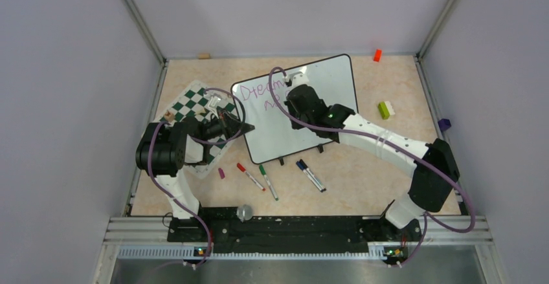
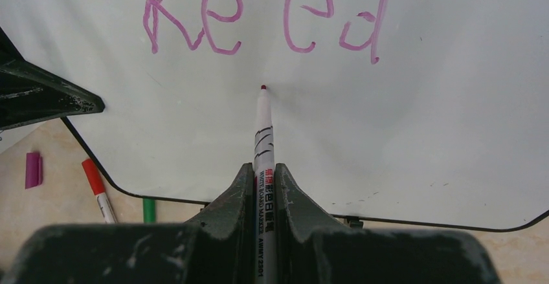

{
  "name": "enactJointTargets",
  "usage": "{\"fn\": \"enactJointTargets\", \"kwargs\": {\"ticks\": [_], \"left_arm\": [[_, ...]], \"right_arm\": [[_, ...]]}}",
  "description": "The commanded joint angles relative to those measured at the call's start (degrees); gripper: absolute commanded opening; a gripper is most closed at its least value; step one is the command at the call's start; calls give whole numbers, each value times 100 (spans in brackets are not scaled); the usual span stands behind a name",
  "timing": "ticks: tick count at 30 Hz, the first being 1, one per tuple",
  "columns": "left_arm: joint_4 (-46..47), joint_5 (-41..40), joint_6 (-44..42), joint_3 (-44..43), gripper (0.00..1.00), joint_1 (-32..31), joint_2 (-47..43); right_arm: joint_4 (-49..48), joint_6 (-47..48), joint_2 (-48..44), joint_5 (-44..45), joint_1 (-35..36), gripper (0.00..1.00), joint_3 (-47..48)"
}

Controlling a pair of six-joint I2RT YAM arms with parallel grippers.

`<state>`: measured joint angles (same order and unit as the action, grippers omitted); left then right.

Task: Write a sentence on the whiteboard

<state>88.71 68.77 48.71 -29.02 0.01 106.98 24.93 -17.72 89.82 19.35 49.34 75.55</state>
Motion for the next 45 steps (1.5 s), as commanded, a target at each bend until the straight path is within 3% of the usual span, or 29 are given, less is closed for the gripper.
{"fn": "enactJointTargets", "kwargs": {"ticks": [1,26,45], "left_arm": [[408,655,-500,80,0,-41,-39],[411,649,-494,54,0,-36,-16],[408,662,-497,37,0,-36,-26]], "right_arm": [[-81,22,67,135,-15,0,344],[-43,217,217,-431,-61,0,327],[392,160,284,-67,-152,0,419]]}}
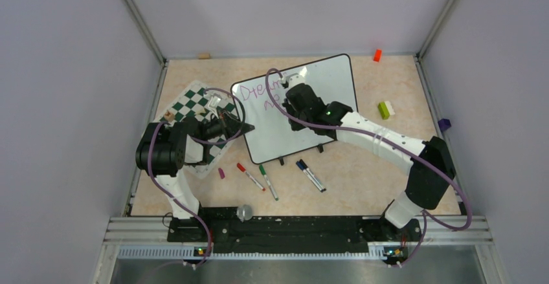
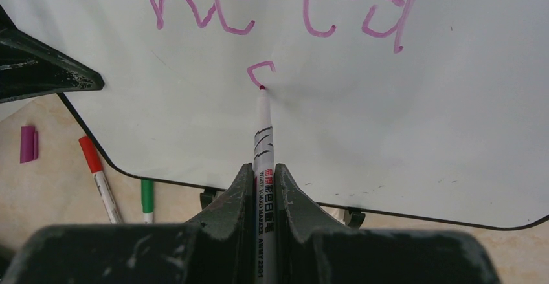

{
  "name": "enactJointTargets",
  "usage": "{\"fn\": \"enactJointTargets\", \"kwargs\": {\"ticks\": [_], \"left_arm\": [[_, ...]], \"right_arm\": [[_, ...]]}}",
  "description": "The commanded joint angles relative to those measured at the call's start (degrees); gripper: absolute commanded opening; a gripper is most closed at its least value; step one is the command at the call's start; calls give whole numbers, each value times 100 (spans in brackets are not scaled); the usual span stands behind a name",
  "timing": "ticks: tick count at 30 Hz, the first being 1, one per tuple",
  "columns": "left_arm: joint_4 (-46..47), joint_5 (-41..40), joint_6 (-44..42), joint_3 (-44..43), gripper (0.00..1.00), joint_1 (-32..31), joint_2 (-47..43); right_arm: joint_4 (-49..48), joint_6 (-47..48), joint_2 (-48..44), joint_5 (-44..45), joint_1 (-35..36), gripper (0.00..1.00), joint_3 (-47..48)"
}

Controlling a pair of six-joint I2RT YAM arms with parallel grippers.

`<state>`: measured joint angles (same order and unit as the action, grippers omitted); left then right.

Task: Write a sentence on the whiteboard

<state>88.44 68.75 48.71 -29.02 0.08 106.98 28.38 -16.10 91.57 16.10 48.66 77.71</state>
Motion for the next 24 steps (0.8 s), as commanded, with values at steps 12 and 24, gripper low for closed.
{"fn": "enactJointTargets", "kwargs": {"ticks": [12,24], "left_arm": [[437,675,-508,28,0,-43,-24],[437,665,-511,30,0,-43,-20]], "right_arm": [[-29,12,315,272,-223,0,585],[-54,-1,320,231,-272,0,623]]}}
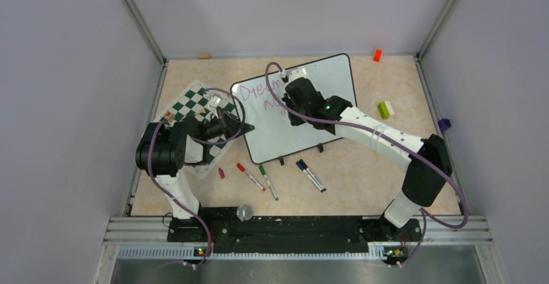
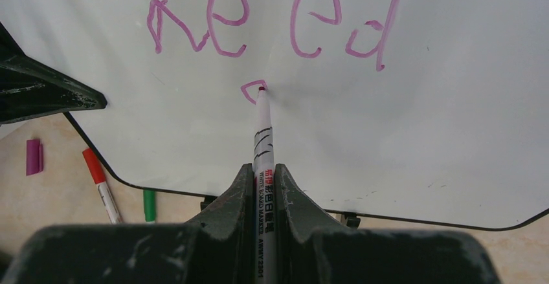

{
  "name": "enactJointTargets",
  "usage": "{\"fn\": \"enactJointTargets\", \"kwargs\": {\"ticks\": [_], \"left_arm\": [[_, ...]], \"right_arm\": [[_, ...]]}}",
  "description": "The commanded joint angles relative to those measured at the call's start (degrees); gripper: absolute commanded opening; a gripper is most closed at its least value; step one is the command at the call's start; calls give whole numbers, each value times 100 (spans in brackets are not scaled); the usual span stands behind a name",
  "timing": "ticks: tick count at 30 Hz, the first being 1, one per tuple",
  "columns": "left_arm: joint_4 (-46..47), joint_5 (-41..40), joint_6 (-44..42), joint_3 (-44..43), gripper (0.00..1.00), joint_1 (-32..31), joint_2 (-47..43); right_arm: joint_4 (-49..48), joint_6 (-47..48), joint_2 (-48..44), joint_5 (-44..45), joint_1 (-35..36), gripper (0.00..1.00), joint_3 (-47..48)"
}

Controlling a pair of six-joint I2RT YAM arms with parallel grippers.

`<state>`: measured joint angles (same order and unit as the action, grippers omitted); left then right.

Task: Write a sentence on the whiteboard

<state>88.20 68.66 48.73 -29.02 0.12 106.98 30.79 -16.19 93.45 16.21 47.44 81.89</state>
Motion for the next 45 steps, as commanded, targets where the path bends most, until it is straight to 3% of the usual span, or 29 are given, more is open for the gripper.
{"fn": "enactJointTargets", "kwargs": {"ticks": [1,27,37,45], "left_arm": [[461,672,-510,28,0,-47,-21],[461,665,-511,46,0,-48,-47],[461,669,-492,28,0,-48,-21],[460,672,-491,27,0,-47,-41]], "right_arm": [[-298,6,134,224,-149,0,211],[-242,-223,-380,82,-202,0,-406],[-790,-210,-934,-237,-260,0,-695],[-639,-217,-786,-175,-356,0,-542]]}}
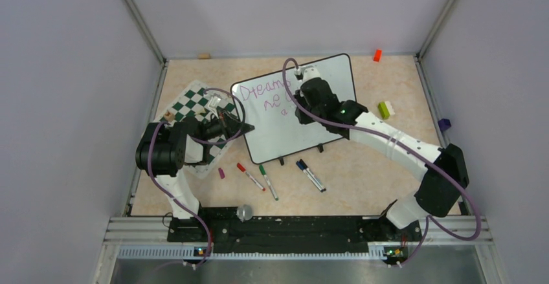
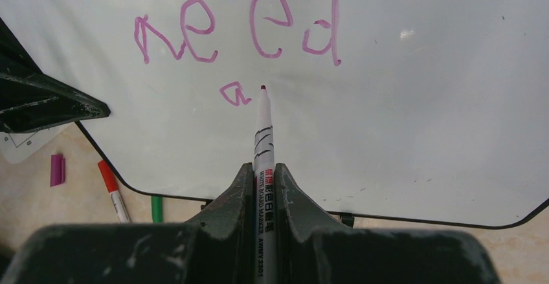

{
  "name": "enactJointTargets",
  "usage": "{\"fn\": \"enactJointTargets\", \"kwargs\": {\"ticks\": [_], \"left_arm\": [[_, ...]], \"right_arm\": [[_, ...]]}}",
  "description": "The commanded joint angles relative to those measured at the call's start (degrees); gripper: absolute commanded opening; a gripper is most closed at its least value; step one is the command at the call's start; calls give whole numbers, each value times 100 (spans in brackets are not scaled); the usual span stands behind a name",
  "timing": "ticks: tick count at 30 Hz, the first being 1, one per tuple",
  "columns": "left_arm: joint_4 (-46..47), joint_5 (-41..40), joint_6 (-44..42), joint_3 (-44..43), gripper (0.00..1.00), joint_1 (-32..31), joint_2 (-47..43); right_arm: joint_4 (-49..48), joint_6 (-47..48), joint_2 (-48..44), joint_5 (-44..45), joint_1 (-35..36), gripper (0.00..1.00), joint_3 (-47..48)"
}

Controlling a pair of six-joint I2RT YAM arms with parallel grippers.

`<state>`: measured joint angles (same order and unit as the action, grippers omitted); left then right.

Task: Write a sentence on the whiteboard

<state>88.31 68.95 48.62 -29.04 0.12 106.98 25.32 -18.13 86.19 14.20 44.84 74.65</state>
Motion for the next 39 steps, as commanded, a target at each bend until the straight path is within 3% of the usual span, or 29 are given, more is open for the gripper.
{"fn": "enactJointTargets", "kwargs": {"ticks": [1,24,39], "left_arm": [[450,644,-477,31,0,-52,-37],[450,643,-502,39,0,-48,-45],[449,641,-500,30,0,-52,-45]], "right_arm": [[-62,-25,-26,38,-102,0,222],[14,82,485,-170,-142,0,625],[342,72,354,-359,-142,0,299]]}}
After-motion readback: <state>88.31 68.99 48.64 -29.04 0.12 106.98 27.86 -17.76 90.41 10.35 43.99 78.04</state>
